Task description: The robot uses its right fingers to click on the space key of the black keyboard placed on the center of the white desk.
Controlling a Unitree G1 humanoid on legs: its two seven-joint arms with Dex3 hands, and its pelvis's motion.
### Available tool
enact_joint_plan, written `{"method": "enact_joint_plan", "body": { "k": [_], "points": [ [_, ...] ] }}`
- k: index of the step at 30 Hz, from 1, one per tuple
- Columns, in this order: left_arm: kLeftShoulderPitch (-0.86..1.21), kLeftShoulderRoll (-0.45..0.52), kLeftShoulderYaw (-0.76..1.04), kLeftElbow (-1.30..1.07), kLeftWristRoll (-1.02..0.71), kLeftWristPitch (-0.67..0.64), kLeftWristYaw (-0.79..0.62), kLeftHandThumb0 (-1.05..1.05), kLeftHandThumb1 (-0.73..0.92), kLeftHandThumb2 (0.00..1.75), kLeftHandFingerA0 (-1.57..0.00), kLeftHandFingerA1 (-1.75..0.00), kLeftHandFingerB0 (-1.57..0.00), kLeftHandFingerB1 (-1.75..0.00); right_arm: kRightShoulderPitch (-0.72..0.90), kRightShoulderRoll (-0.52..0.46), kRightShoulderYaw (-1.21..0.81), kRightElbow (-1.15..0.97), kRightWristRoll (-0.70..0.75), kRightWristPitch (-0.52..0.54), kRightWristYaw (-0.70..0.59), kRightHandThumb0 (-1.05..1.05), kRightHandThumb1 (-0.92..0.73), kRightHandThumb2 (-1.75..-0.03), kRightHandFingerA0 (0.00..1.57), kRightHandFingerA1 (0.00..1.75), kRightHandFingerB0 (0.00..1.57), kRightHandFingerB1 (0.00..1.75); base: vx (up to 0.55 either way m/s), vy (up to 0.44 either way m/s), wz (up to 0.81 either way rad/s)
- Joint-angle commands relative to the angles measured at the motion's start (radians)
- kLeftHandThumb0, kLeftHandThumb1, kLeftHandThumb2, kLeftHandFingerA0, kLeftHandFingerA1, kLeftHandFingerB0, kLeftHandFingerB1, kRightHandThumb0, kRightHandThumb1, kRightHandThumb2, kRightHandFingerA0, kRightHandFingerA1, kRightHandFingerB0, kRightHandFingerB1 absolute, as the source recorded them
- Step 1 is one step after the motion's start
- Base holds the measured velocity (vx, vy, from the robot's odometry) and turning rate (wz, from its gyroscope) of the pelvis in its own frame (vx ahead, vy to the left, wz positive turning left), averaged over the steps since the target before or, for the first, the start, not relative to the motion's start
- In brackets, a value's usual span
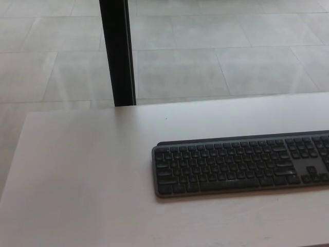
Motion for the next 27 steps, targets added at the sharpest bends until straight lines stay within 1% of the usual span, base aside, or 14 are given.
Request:
{"method": "enact_joint_plan", "body": {
  "k": [1,2,3,5,7,9,10,11,12,14,18,22,23,27],
  "points": [
    [-0.084,0.082,0.228,0.116,-0.211,0.003,0.057,-0.46,0.64,0.59,-0.72,-0.7,-0.59,-0.58,-0.076,-0.059,-0.294,-0.033,0.257,0.07,-0.227,-0.4,-0.42,-0.74,0.88,1.09,0.76,0.93,0.0,0.0,0.0],
    [-0.086,0.083,0.234,0.118,-0.208,0.004,0.051,-0.46,0.65,0.59,-0.72,-0.72,-0.6,-0.58,-0.079,-0.061,-0.312,-0.03,0.262,0.064,-0.225,-0.44,-0.33,-0.92,0.92,1.01,0.79,0.91,0.0,0.0,0.0],
    [-0.097,0.082,0.242,0.123,-0.205,0.007,0.062,-0.47,0.64,0.59,-0.74,-0.72,-0.61,-0.59,-0.098,-0.069,-0.336,-0.004,0.269,0.051,-0.239,-0.42,-0.4,-0.72,1.0,1.17,0.83,0.96,0.0,0.0,0.0],
    [-0.103,0.082,0.253,0.127,-0.195,0.005,0.059,-0.48,0.64,0.59,-0.73,-0.72,-0.62,-0.6,-0.11,-0.072,-0.357,-0.005,0.257,0.063,-0.264,-0.42,-0.41,-0.74,1.07,1.27,0.81,1.0,0.0,0.0,0.0],
    [-0.106,0.078,0.26,0.131,-0.19,-0.002,0.059,-0.49,0.67,0.6,-0.72,-0.71,-0.59,-0.58,-0.121,-0.098,-0.383,-0.015,0.239,0.095,-0.329,-0.46,-0.41,-0.94,1.37,1.41,0.85,1.02,0.0,0.0,0.0],
    [-0.106,0.079,0.259,0.135,-0.18,-0.002,0.065,-0.48,0.68,0.6,-0.73,-0.7,-0.58,-0.57,-0.134,-0.103,-0.416,-0.017,0.257,0.083,-0.351,-0.45,-0.41,-0.97,1.4,1.4,0.86,1.04,0.0,0.0,0.0],
    [-0.105,0.077,0.265,0.137,-0.181,-0.008,0.066,-0.49,0.68,0.6,-0.73,-0.7,-0.57,-0.57,-0.161,-0.128,-0.44,0.015,0.263,0.087,-0.39,-0.49,-0.44,-0.98,1.31,1.39,0.85,1.05,0.0,0.0,0.0],
    [-0.105,0.077,0.264,0.141,-0.178,-0.008,0.067,-0.49,0.69,0.61,-0.74,-0.69,-0.56,-0.56,-0.182,-0.146,-0.45,0.014,0.257,0.094,-0.431,-0.5,-0.57,-0.79,0.76,1.38,0.7,1.2,0.0,0.0,0.0],
    [-0.103,0.078,0.263,0.143,-0.174,-0.009,0.067,-0.5,0.69,0.61,-0.73,-0.71,-0.56,-0.56,-0.201,-0.159,-0.469,-0.008,0.267,0.109,-0.449,-0.52,-0.62,-0.77,0.64,1.36,0.67,1.16,0.0,0.0,0.0],
    [-0.105,0.078,0.266,0.145,-0.176,-0.007,0.068,-0.5,0.69,0.61,-0.74,-0.7,-0.56,-0.55,-0.224,-0.184,-0.487,-0.006,0.282,0.104,-0.431,-0.5,-0.62,-0.76,0.99,1.38,0.63,1.06,0.0,0.0,0.0],
    [-0.106,0.077,0.275,0.146,-0.187,-0.007,0.053,-0.5,0.68,0.61,-0.7,-0.7,-0.55,-0.55,-0.335,-0.235,-0.57,-0.032,0.366,0.083,-0.439,-0.48,-0.55,-0.76,0.8,1.27,0.64,1.17,0.0,0.0,0.0],
    [-0.108,0.079,0.278,0.149,-0.186,-0.008,0.051,-0.51,0.69,0.61,-0.7,-0.7,-0.57,-0.55,-0.42,-0.272,-0.587,-0.053,0.365,0.118,-0.479,-0.5,-0.59,-0.7,0.85,1.19,0.6,1.12,0.0,0.0,0.0],
    [-0.109,0.078,0.282,0.147,-0.189,-0.012,0.049,-0.5,0.69,0.6,-0.7,-0.74,-0.6,-0.58,-0.445,-0.278,-0.571,-0.061,0.357,0.11,-0.462,-0.54,-0.6,-0.72,0.76,0.92,0.72,1.08,0.0,0.0,0.0],
    [-0.11,0.074,0.278,0.146,-0.193,-0.015,0.042,-0.49,0.69,0.61,-0.69,-0.75,-0.58,-0.58,-0.51,-0.278,-0.513,-0.107,0.325,0.073,-0.436,-0.54,-0.57,-0.68,0.76,0.82,0.79,0.92,0.0,0.0,0.0]
  ]
}}
